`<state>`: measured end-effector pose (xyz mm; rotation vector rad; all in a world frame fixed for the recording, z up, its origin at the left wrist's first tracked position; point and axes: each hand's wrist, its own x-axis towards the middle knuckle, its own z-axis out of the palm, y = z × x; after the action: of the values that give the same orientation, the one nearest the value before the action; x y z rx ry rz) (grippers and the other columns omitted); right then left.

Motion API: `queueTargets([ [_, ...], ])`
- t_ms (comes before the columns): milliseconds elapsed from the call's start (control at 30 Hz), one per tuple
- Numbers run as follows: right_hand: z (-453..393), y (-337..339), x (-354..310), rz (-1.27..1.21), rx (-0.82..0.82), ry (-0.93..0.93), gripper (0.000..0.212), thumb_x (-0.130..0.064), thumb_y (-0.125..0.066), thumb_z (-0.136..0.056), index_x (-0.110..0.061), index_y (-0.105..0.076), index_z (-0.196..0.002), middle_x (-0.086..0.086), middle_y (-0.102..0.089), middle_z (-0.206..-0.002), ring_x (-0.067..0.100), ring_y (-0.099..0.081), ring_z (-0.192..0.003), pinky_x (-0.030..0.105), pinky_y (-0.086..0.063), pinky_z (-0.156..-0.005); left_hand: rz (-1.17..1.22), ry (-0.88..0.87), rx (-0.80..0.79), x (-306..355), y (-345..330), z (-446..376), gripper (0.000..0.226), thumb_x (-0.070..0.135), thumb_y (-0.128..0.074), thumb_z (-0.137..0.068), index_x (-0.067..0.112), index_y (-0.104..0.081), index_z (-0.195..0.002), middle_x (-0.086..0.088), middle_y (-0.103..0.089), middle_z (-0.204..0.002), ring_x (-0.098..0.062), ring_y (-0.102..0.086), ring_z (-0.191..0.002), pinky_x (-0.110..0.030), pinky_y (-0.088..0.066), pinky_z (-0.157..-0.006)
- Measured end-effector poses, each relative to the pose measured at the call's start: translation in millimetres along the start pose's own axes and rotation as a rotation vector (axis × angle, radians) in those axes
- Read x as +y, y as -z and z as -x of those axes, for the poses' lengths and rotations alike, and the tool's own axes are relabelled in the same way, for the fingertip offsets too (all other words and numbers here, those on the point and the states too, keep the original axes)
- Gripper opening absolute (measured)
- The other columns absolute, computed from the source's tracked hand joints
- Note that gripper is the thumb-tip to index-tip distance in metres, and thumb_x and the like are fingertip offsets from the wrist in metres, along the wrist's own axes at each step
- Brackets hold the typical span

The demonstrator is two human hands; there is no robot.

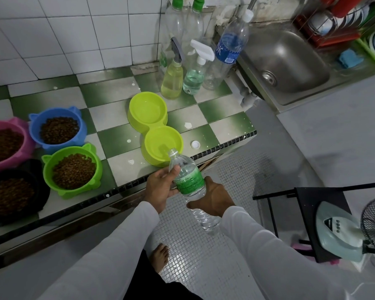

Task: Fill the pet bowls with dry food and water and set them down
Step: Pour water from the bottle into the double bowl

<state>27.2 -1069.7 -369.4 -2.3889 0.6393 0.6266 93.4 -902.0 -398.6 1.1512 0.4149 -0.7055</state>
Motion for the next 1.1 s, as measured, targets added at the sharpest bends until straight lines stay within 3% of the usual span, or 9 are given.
queueTargets([
  [267, -1.8, -1.8, -1.4, -0.050, 0.000, 0.021, 0.074, -0.048, -0.091, -0.058, -0.025, -0.051, -0.116, -0.009, -0.064, -0.099, 0.015, -0.065, -0.091, 0.029, -0.054, -0.081, 0.020, -0.005, 0.051, 6.1, -2.1, 7.7, 0.042, 0.034, -0.082, -0.086, 0.010, -0.072, -0.119, -0.008, -0.079, -0.108, -0.028, -0.077, -0.099, -0.053, -0.061, -0.090],
  [433, -0.6, -1.1, -2.6, -0.135, 0.009, 0.051, 0.078, -0.045, -0.092, -0.056, -0.027, -0.054, -0.122, -0.010, -0.069, -0.104, 0.014, -0.068, -0.096, 0.030, -0.056, -0.087, 0.013, -0.043, 0.068, 14.1, -4.3, 14.4, 0.044, 0.033, -0.084, -0.084, 0.009, -0.072, -0.118, -0.007, -0.079, -0.107, -0.025, -0.077, -0.099, -0.050, -0.062, -0.088],
  [633, -3.5, 2.1, -4.3, -0.176, 0.027, 0.091, 0.081, -0.049, -0.091, -0.050, -0.026, -0.055, -0.119, -0.007, -0.071, -0.105, 0.015, -0.069, -0.096, 0.033, -0.057, -0.089, 0.010, -0.104, 0.074, 26.1, -9.2, 20.8, 0.054, 0.037, -0.086, -0.071, 0.010, -0.073, -0.116, -0.004, -0.080, -0.106, -0.021, -0.076, -0.100, -0.042, -0.063, -0.083],
  [800, -4.3, 9.5, -10.1, -0.246, 0.035, 0.144, 0.084, -0.050, -0.090, -0.047, -0.025, -0.057, -0.120, -0.009, -0.073, -0.105, 0.011, -0.070, -0.096, 0.034, -0.058, -0.092, -0.006, -0.131, 0.072, 38.4, -13.6, 22.5, 0.060, 0.041, -0.086, -0.067, 0.012, -0.073, -0.119, -0.003, -0.079, -0.108, -0.021, -0.076, -0.102, -0.046, -0.061, -0.088],
  [900, -6.7, 15.5, -16.3, -0.194, 0.052, 0.158, 0.077, -0.050, -0.090, -0.051, -0.024, -0.055, -0.114, -0.008, -0.071, -0.103, 0.014, -0.069, -0.094, 0.034, -0.058, -0.089, 0.004, -0.145, 0.070, 46.8, -14.9, 21.9, 0.050, 0.034, -0.085, -0.077, 0.009, -0.074, -0.118, -0.004, -0.079, -0.109, -0.021, -0.075, -0.103, -0.046, -0.063, -0.084],
  [1000, -9.0, 20.2, -23.8, -0.196, 0.055, 0.165, 0.073, -0.042, -0.093, -0.056, -0.026, -0.054, -0.115, -0.012, -0.070, -0.102, 0.011, -0.068, -0.093, 0.028, -0.055, -0.088, 0.012, -0.156, 0.072, 56.7, -15.8, 20.1, 0.032, 0.025, -0.080, -0.087, 0.008, -0.075, -0.115, -0.005, -0.079, -0.106, -0.018, -0.075, -0.098, -0.038, -0.063, -0.071],
  [1100, -13.4, 23.7, -32.6, -0.200, 0.064, 0.180, 0.087, -0.050, -0.092, -0.051, -0.029, -0.053, -0.125, -0.013, -0.072, -0.108, 0.008, -0.069, -0.099, 0.027, -0.055, -0.093, 0.000, -0.180, 0.065, 67.2, -15.8, 17.2, 0.031, 0.026, -0.080, -0.087, 0.010, -0.075, -0.113, -0.003, -0.080, -0.102, -0.018, -0.076, -0.095, -0.034, -0.062, -0.068],
])
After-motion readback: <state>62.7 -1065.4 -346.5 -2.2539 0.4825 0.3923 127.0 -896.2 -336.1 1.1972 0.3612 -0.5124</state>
